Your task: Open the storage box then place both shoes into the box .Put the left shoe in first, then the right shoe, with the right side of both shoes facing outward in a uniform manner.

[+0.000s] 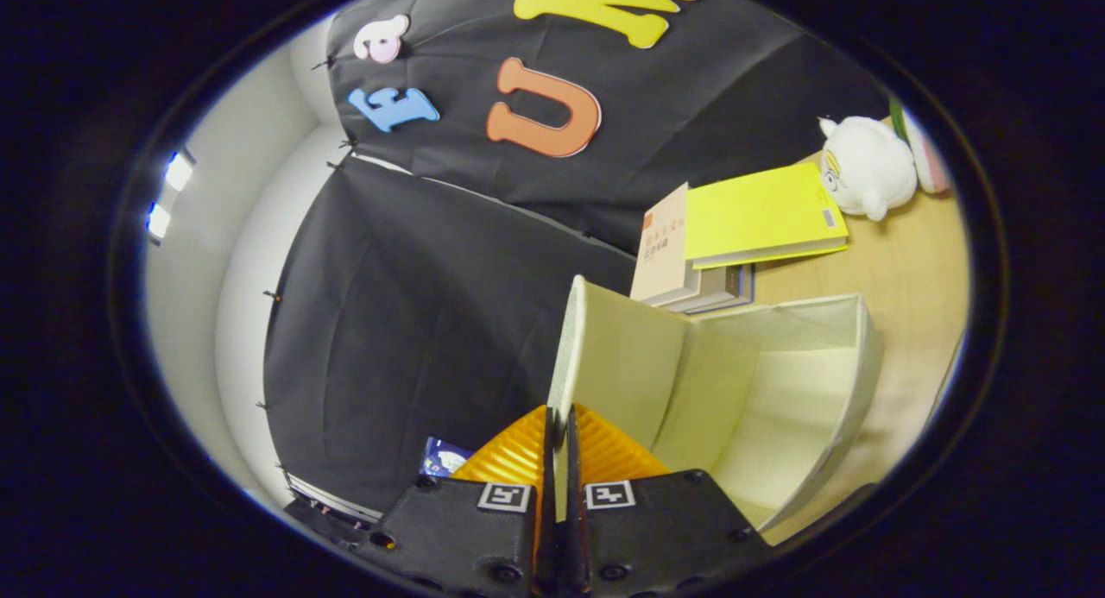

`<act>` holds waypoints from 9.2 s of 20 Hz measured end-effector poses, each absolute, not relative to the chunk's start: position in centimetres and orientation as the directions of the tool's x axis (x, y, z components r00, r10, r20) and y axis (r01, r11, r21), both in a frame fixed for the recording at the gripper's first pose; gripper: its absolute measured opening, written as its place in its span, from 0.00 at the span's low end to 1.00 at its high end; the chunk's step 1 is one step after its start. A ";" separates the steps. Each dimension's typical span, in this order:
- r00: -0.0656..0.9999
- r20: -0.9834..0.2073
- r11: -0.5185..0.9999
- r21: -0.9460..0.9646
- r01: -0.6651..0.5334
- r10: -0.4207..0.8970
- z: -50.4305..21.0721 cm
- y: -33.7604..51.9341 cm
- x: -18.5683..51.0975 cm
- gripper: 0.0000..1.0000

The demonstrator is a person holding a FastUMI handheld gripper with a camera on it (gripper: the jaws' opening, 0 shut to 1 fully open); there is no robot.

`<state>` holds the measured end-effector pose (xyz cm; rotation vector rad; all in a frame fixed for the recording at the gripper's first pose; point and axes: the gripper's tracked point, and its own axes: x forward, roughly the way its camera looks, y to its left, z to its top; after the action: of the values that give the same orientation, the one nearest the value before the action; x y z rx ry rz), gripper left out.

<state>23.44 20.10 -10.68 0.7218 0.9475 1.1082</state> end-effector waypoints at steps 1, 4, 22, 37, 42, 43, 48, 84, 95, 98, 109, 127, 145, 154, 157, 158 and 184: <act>0.153 -0.269 0.309 0.857 -0.413 0.951 -10.6 21.4 23.2 0.11; 0.165 -0.297 0.339 0.839 -0.426 0.941 -10.8 25.2 22.7 0.15; 0.549 -0.627 0.833 0.398 -0.383 0.552 -15.3 17.3 21.3 1.00; 0.528 -0.845 0.996 0.082 -0.036 0.089 -26.4 -11.3 21.7 1.00; 0.345 -0.938 0.996 -0.010 -0.093 0.023 -32.4 -15.2 21.0 1.00; 0.323 -0.946 0.993 -0.026 -0.119 0.014 -33.2 -15.5 21.1 1.00; 0.307 -0.952 0.992 -0.047 -0.121 -0.007 -35.1 -17.4 23.2 1.00; 0.420 -0.902 0.990 0.131 0.052 0.097 -25.2 -9.2 21.5 0.06; 0.558 -0.824 0.994 0.100 -0.034 0.102 -18.6 3.9 21.2 0.06; 0.551 -0.826 0.993 0.090 -0.080 0.119 -19.3 8.1 21.0 0.06; 0.416 -0.890 0.982 0.160 -0.100 0.187 -28.3 18.7 20.9 0.06; 0.482 -0.846 0.973 0.194 -0.123 0.229 -26.5 16.8 22.4 0.98; 0.564 -0.825 0.991 0.098 0.093 0.028 -25.5 -10.0 23.3 0.99; 0.368 -0.928 0.990 -0.007 0.139 -0.058 -32.3 -20.9 22.0 0.99; 0.322 -0.943 0.989 -0.039 0.143 -0.084 -33.4 -23.8 21.9 0.99; 0.305 -0.947 0.989 -0.058 0.136 -0.098 -33.7 -24.7 21.8 0.99; 0.176 -0.983 0.986 0.068 0.153 0.041 -39.2 -25.8 22.3 0.06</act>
<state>22.33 -25.81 -39.16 0.1643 1.3931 -0.0798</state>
